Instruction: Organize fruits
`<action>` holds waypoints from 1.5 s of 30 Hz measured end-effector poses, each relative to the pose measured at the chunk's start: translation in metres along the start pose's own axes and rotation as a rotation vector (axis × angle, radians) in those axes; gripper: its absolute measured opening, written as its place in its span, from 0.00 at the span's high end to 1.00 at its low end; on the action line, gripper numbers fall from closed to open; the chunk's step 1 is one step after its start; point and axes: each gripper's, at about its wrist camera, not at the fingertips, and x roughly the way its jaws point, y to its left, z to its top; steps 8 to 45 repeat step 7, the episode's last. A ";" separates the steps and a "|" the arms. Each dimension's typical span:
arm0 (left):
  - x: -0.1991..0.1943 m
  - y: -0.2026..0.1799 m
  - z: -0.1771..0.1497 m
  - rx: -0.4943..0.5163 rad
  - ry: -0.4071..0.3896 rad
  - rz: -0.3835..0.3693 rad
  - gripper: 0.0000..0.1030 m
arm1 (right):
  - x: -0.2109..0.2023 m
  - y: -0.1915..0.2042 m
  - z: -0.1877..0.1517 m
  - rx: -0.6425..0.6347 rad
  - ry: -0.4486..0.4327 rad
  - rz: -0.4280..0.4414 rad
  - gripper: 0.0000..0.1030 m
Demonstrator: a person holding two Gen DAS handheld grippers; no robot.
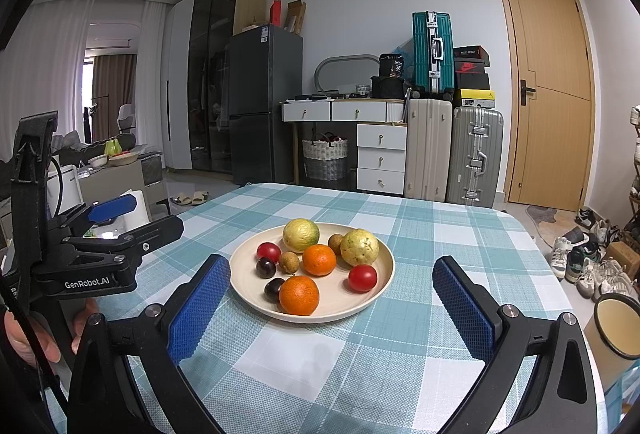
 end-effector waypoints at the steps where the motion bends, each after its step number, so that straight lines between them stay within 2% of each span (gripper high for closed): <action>1: 0.000 0.000 0.000 0.000 0.000 0.001 0.00 | 0.000 0.000 0.000 0.000 0.000 0.000 0.00; 45: 0.000 0.000 0.000 0.000 0.001 0.000 0.00 | 0.000 0.000 0.000 0.000 0.000 0.000 0.00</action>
